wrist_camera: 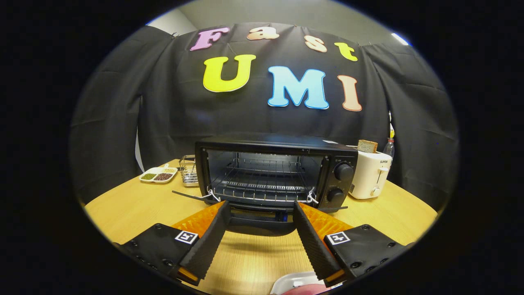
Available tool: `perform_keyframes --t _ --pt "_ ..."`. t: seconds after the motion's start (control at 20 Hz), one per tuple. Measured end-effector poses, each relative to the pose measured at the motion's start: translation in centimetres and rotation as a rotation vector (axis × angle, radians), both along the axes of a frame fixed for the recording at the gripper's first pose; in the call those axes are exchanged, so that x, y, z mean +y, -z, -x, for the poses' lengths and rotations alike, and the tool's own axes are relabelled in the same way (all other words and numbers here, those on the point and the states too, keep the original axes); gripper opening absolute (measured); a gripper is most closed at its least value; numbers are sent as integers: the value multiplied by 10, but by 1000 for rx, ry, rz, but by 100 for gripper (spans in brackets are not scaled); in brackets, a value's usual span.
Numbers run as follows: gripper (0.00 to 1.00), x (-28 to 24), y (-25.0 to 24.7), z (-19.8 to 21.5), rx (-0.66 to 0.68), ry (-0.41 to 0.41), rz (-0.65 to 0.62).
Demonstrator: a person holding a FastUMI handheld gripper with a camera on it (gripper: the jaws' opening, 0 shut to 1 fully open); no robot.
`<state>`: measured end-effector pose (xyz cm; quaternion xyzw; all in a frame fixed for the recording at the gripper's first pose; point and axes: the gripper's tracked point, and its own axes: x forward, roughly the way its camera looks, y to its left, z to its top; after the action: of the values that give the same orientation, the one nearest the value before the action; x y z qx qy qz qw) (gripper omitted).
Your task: Open the toaster oven, put the food inside, and close the toaster oven door.
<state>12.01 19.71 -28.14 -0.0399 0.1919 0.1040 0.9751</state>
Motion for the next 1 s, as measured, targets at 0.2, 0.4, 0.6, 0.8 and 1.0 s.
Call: perform_keyframes --t 0.2,0.4,0.6,0.8,1.0 --pt "98 -2 23 20 79 -50 54" --pt "98 -12 48 42 229 -71 20" --pt "98 -29 47 55 334 -57 -50" --pt "98 -55 28 56 391 -46 -123" --pt "97 -87 15 62 458 -50 -145"
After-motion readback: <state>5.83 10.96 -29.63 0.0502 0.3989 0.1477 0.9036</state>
